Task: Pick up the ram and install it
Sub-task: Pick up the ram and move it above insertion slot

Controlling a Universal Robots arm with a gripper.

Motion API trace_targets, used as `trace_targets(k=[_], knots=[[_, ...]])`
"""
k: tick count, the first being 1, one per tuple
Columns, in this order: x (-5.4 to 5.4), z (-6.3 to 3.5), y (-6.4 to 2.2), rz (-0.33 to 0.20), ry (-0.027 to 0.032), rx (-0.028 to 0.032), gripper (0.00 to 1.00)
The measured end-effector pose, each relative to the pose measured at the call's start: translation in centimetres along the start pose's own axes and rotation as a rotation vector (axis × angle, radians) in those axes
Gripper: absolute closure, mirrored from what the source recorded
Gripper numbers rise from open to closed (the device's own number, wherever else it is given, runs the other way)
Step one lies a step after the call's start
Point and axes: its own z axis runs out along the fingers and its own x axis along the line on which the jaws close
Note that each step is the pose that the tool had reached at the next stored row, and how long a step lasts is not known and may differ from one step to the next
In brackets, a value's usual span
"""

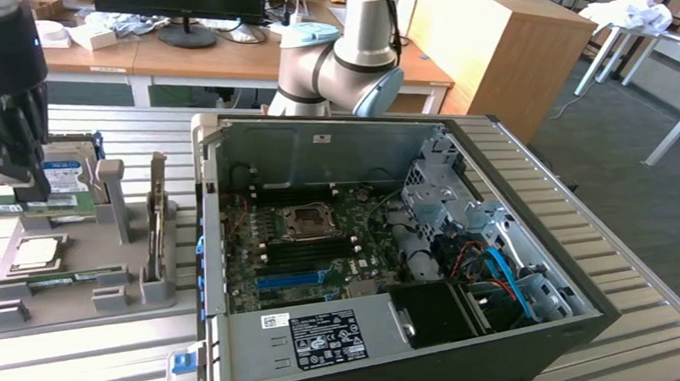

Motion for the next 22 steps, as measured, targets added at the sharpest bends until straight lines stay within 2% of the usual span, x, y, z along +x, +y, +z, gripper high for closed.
trace_targets(k=[16, 22], knots=[[-0.1, -3.02, 0.12, 0.000, 0.0000, 0.0000, 0.89], [-0.1, -3.77, 0.15, 0.000, 0.0000, 0.0000, 0.89]])
